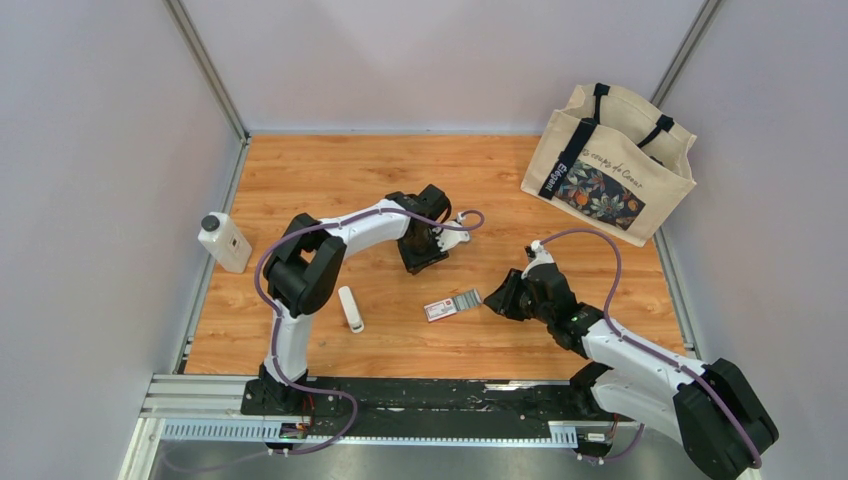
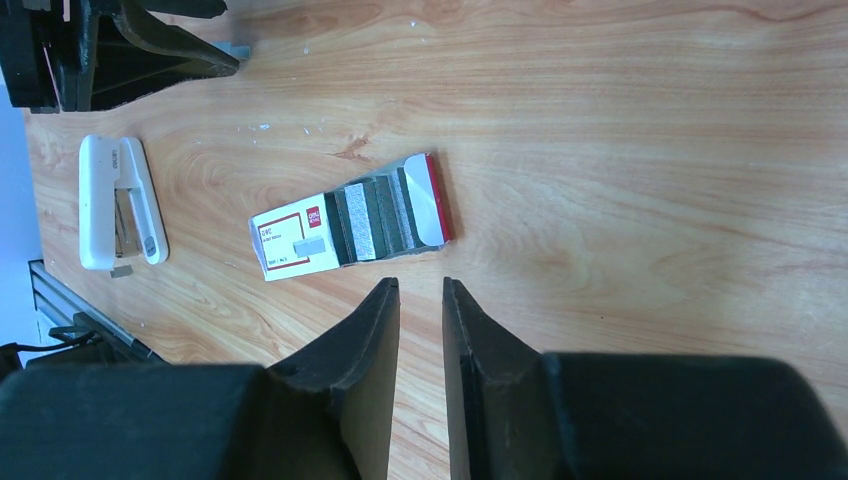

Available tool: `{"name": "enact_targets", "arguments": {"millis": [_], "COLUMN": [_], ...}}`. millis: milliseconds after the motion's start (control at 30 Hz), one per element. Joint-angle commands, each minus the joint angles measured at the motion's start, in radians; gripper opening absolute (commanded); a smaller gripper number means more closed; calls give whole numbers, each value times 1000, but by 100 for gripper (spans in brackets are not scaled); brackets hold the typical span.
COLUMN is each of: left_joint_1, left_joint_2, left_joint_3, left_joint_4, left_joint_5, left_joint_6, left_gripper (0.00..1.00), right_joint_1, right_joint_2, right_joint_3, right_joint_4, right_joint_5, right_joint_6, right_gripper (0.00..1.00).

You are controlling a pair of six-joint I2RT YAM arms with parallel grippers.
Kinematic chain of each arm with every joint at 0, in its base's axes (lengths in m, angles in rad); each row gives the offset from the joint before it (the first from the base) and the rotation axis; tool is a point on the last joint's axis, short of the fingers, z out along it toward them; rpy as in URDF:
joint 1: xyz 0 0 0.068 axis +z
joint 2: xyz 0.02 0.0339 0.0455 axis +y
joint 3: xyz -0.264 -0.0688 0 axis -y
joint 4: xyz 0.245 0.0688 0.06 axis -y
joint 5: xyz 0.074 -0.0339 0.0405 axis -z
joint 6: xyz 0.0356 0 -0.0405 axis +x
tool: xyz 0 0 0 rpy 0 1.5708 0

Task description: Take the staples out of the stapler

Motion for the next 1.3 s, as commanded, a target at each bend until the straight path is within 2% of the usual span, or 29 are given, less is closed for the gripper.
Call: {"name": "enact_targets", "arguments": {"millis": [0, 367, 567, 700, 1000, 1167, 1267], "left_joint_1": [4, 3, 3, 3, 0, -2, -3], "left_joint_2": [7, 13, 12, -17, -135, -175, -182], "left_joint_3": [38, 29, 32, -2, -88, -114, -138], "left_joint_4": [-17, -19, -45, -50, -83, -113, -99], "left_joint_5": [26, 61, 81, 97, 194, 265, 258], "left_joint_6": [-8, 0, 6, -8, -45, -86, -124], "left_gripper": [46, 46, 36, 23, 12, 13, 23], "right_joint_1": [-7, -7, -7, -9, -12, -16, -16], "right_joint_2": [-17, -23, -20, -17, -10, -16, -14], "right_joint_3": [-7, -10, -10, -10, -13, -18, -18], "right_joint_4": [44, 47, 47, 49, 59, 61, 65], "right_joint_5": [-8, -9, -11, -12, -21, -23, -24], "right_joint_6": [11, 11, 10, 10, 10, 10, 10], "right_gripper": [25, 25, 24, 24, 24, 24, 24]}}
